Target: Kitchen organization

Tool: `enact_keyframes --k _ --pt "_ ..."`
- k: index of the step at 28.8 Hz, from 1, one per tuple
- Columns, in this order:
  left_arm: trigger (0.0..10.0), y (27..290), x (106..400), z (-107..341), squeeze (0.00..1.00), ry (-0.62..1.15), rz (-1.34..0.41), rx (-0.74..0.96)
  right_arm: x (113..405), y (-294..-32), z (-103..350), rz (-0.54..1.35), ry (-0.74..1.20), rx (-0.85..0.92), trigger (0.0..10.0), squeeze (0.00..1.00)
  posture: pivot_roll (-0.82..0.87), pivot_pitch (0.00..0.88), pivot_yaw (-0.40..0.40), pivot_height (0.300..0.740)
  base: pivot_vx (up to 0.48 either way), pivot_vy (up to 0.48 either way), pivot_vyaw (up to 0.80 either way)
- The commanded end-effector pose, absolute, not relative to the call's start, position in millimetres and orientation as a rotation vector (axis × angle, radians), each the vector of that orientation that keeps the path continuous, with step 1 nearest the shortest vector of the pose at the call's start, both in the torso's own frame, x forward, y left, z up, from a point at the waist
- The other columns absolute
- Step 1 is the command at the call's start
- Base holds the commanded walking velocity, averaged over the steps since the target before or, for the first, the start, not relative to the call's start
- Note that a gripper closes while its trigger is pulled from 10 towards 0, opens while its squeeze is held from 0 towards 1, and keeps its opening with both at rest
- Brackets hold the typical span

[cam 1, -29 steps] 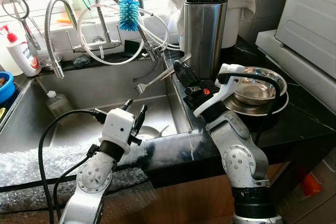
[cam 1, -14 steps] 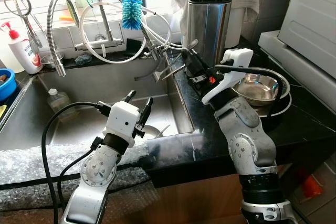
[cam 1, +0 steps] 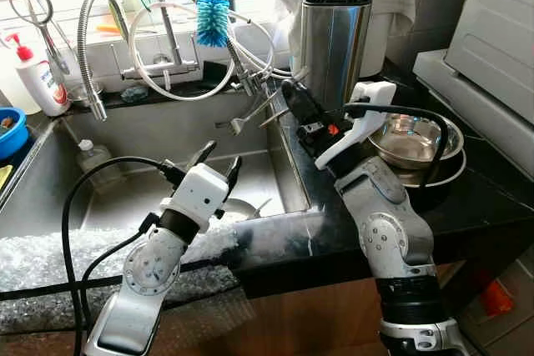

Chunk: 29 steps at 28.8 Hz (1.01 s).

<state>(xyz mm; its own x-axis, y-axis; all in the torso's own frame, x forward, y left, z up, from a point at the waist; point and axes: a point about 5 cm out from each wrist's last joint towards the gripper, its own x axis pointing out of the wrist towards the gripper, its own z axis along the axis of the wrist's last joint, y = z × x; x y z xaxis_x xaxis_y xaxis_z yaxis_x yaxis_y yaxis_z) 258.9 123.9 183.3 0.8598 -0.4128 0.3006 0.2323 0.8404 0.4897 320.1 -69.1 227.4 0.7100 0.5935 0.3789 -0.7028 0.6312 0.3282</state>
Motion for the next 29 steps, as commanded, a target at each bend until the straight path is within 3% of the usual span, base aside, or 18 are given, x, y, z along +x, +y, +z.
enact_keyframes --k 1,12,29 --pt "10.0 125.6 261.4 184.0 0.00 -0.412 -0.361 0.472 316.6 -65.7 233.9 0.784 -0.261 0.502 10.0 0.00 -0.02 0.000 0.069 0.740 0.000 0.000 0.00" --pt "10.0 117.6 261.4 186.7 0.00 -0.434 -0.378 0.458 308.2 -55.8 231.3 0.867 -0.228 0.545 10.0 0.00 -0.02 0.000 0.065 0.740 0.000 0.000 0.00" --pt "10.0 117.4 264.8 187.4 0.00 -0.444 -0.357 0.489 297.9 -46.3 221.1 0.953 -0.183 0.447 10.0 0.00 -0.02 0.000 0.066 0.740 0.000 0.000 0.00"
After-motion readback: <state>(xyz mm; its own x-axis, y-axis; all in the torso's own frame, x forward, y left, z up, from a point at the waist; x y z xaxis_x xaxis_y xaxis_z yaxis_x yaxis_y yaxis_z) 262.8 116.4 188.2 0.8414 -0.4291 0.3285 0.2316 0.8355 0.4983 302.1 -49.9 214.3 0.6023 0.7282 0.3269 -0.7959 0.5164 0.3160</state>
